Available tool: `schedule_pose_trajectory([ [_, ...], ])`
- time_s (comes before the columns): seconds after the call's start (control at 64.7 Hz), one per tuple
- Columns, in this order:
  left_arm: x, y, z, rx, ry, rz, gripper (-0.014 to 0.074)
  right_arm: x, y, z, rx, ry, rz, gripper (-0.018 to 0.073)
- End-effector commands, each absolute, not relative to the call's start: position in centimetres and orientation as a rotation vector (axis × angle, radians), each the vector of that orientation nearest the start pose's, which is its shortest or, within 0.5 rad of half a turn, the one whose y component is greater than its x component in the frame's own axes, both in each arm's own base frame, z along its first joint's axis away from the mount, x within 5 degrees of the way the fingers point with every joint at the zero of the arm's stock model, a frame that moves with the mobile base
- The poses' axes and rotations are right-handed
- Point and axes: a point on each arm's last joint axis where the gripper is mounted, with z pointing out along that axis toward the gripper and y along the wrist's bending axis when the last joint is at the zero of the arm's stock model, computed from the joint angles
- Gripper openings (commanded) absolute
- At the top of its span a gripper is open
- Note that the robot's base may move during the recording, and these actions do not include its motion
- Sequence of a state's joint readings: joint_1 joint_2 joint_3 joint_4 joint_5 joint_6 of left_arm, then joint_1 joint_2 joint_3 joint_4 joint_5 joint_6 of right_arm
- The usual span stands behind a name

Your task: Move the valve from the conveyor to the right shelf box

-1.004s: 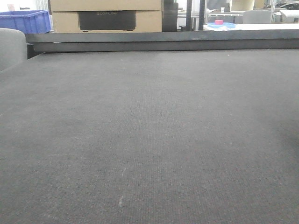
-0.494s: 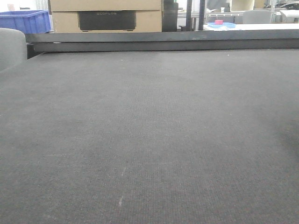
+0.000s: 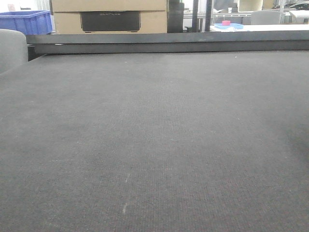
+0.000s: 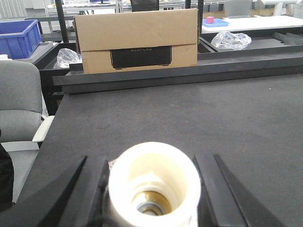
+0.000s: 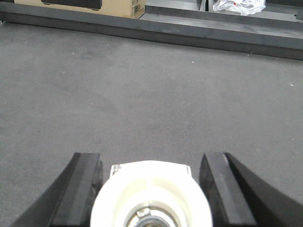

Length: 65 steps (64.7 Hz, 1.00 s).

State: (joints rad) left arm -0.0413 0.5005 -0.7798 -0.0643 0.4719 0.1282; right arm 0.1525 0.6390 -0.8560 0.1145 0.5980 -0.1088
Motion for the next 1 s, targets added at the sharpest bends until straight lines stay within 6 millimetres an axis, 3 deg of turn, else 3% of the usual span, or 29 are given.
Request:
schedule_pose_trajectory([
  [0.0,8.45,-0.65,40.05,0.108,1.6,-0.012,-0.0111,11.27,2.25,40.3,-0.193,1.761,0.145,-0.0154],
  [0.989,8.45,-0.64,40.04,0.106,1.602,-0.011,-0.0111,11.27,2.25,40.3,-0.193,1.761,0.145,-0.0154],
])
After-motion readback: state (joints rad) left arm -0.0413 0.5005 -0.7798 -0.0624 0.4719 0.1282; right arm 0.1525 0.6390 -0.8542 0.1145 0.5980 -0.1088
